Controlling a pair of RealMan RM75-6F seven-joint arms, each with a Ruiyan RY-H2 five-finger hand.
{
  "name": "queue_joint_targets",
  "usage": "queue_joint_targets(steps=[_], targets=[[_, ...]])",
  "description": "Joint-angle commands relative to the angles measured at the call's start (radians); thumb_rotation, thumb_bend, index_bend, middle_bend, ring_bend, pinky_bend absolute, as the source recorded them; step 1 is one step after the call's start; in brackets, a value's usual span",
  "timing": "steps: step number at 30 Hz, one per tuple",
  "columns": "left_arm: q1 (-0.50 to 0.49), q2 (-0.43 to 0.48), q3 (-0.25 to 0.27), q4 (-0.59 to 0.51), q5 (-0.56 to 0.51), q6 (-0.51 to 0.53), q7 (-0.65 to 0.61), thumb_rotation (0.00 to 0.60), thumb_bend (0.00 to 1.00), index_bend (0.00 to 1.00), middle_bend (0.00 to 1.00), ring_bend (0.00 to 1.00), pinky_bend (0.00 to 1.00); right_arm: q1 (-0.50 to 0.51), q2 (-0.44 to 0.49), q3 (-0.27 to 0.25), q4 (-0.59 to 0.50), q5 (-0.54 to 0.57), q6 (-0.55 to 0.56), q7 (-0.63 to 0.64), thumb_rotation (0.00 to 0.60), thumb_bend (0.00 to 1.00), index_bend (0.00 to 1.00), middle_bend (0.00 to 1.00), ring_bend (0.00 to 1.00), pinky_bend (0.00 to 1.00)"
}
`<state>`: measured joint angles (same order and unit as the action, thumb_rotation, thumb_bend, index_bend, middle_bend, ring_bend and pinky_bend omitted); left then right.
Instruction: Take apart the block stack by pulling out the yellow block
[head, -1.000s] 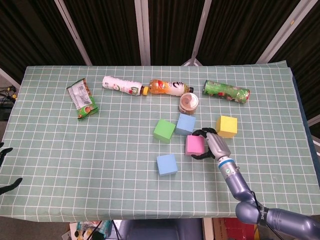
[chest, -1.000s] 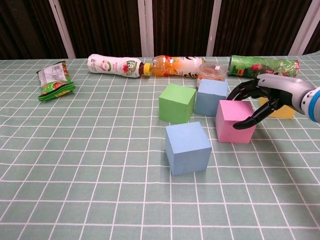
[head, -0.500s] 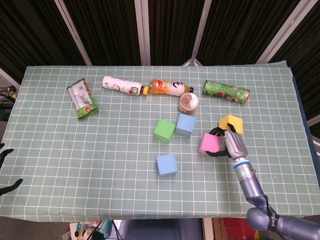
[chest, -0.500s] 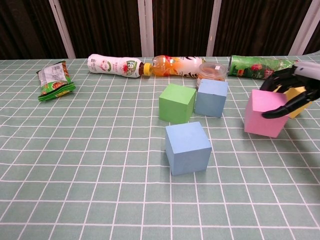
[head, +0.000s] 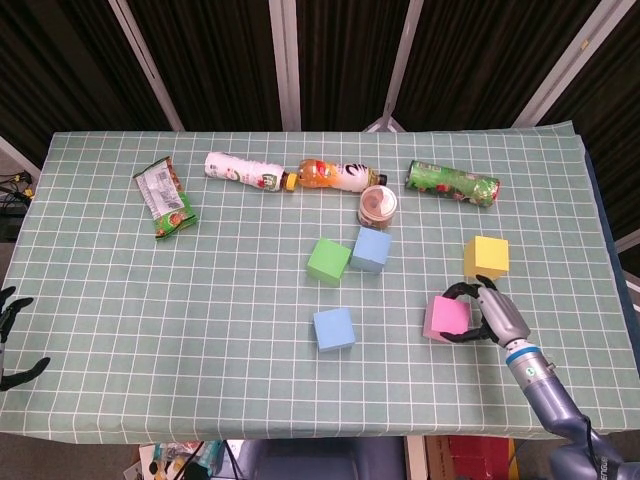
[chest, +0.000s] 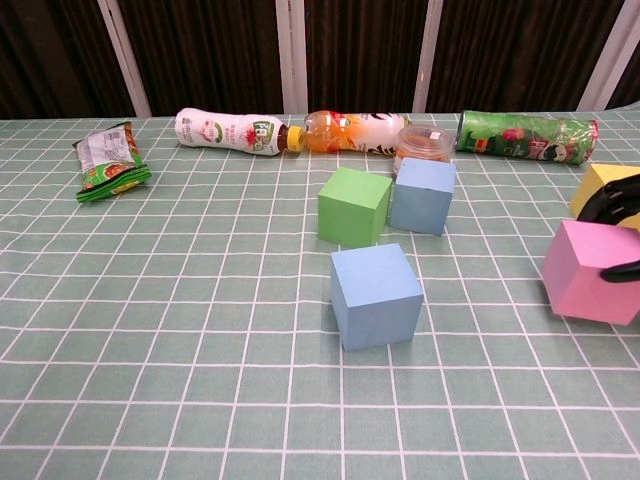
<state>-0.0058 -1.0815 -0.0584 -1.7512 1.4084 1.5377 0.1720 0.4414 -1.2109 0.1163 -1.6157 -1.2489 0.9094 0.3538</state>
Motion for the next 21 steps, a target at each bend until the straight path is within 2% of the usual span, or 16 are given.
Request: queue_joint_targets(steps=[1, 6, 11, 18, 21], targets=[[0.0, 0.002, 0.0, 0.0, -0.001, -0.002, -0.003, 0.6, 0.19, 0.21, 0.06, 0.0, 0.0, 0.006, -0.008, -0.004, 0.01, -0.003, -0.006, -0.008, 0.6, 0.19, 0.27, 0.17, 0.13, 0.0], [0.003, 0.007, -0.001, 0.002, 0.001, 0.006, -0.016, 0.6, 0.19, 0.21, 0.06, 0.0, 0.0, 0.009, -0.021, 0.0, 0.026, 0.033, 0.015, -0.105, 0.6, 0.18, 0.14, 0.04, 0.05, 0.0], [0.006, 0.008, -0.003, 0.004, 0.001, 0.011, -0.025, 0.6, 0.19, 0.21, 0.06, 0.0, 0.0, 0.005, 0.01, 0.01, -0.01, 0.063, 0.031, -0.152, 0.6, 0.17, 0.06, 0.0, 0.01, 0.0], [0.006, 0.01, 0.001, 0.003, 0.006, 0.01, -0.028, 0.6, 0.19, 0.21, 0.06, 0.0, 0.0, -0.029, 0.178, 0.022, -0.152, 0.074, 0.082, -0.201, 0.6, 0.16, 0.01, 0.0, 0.01, 0.0], [0.006, 0.012, 0.0, 0.0, 0.003, 0.008, -0.033, 0.6, 0.19, 0.21, 0.06, 0.0, 0.0, -0.064, 0.224, 0.037, -0.199, 0.118, 0.165, -0.248, 0.6, 0.16, 0.03, 0.0, 0.03, 0.0]])
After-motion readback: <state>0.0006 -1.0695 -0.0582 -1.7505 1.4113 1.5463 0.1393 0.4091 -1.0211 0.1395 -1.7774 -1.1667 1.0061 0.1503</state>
